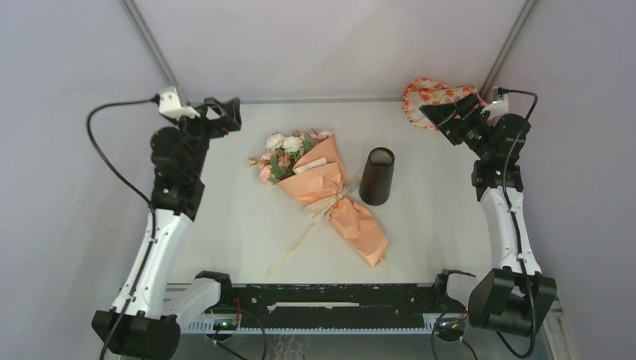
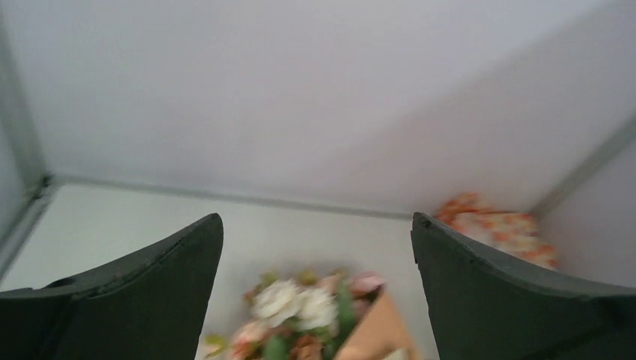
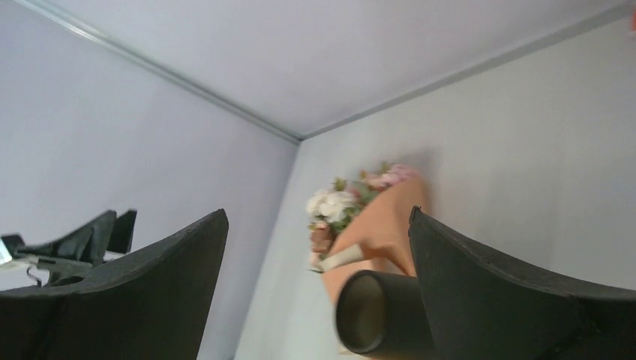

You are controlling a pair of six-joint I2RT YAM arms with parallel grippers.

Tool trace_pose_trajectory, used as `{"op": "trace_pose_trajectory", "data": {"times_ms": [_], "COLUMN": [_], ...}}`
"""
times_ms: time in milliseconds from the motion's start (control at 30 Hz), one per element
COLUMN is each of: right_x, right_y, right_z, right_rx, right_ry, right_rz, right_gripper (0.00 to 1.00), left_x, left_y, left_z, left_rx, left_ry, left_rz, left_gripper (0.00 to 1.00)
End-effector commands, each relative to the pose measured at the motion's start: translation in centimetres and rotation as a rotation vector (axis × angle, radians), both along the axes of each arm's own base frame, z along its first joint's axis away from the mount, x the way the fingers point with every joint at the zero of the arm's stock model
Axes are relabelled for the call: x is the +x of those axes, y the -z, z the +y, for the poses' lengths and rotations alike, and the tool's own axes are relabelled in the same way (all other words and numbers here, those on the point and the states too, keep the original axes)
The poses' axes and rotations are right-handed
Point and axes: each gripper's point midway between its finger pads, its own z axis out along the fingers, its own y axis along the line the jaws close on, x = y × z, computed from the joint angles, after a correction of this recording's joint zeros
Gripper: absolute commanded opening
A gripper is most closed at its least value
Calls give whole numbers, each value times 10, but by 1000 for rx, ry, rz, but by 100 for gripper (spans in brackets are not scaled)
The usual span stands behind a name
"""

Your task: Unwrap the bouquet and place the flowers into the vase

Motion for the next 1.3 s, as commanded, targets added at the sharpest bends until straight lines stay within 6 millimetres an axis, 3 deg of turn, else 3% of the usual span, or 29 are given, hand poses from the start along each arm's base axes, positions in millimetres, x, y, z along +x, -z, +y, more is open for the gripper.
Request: {"op": "trace_pose_trajectory", "data": {"times_ms": [0, 67, 133, 167, 233, 300, 333, 433, 500, 567, 667, 767, 833, 1000, 1133, 1267], "right_x": [-19, -26, -35, -43, -61, -77, -83, -99, -105, -108, -107, -110, -113, -122, -126, -130], "right_y": [-97, -121, -150, -163, -181, -188, -189, -183, -169, -148, -109, -66, -45, -8, 17, 25], "right_z": [32, 48, 62, 70, 92, 114, 125, 154, 169, 182, 198, 202, 200, 191, 178, 163], "right_rx": [48, 17, -43, -85, -147, -211, -239, -324, -380, -420, -451, -493, -523, -554, -593, -594], "right_ry": [-194, -235, -216, -206, -223, -301, -337, -368, -377, -381, -393, -390, -376, -339, -301, -255], "right_rz": [-217, -279, -374, -427, -514, -521, -510, -488, -460, -408, -308, -214, -168, -88, -19, -2], "right_gripper": [100, 100, 100, 100, 100, 100, 100, 94, 93, 91, 82, 81, 82, 81, 81, 81], "left_x": [-21, -31, -54, -69, -110, -158, -169, -163, -159, -133, -66, -41, -37, -33, -37, -51], "left_y": [-64, -93, -124, -147, -173, -188, -190, -188, -182, -170, -112, -28, 15, 97, 161, 216], "left_z": [-62, -76, -99, -106, -122, -133, -133, -126, -130, -131, -127, -145, -160, -197, -220, -229], "left_rx": [-144, -266, -284, -280, -200, -58, -52, -150, -159, -209, -237, -160, -109, -23, 20, 96], "left_ry": [344, 430, 603, 681, 864, 1020, 1041, 987, 1010, 961, 725, 631, 603, 586, 557, 494], "left_rz": [43, 38, -45, -148, -323, -526, -568, -500, -464, -368, -88, 171, 280, 479, 681, 818], "left_gripper": [100, 100, 100, 100, 100, 100, 100, 100, 100, 100, 100, 100, 100, 98, 84, 74]}}
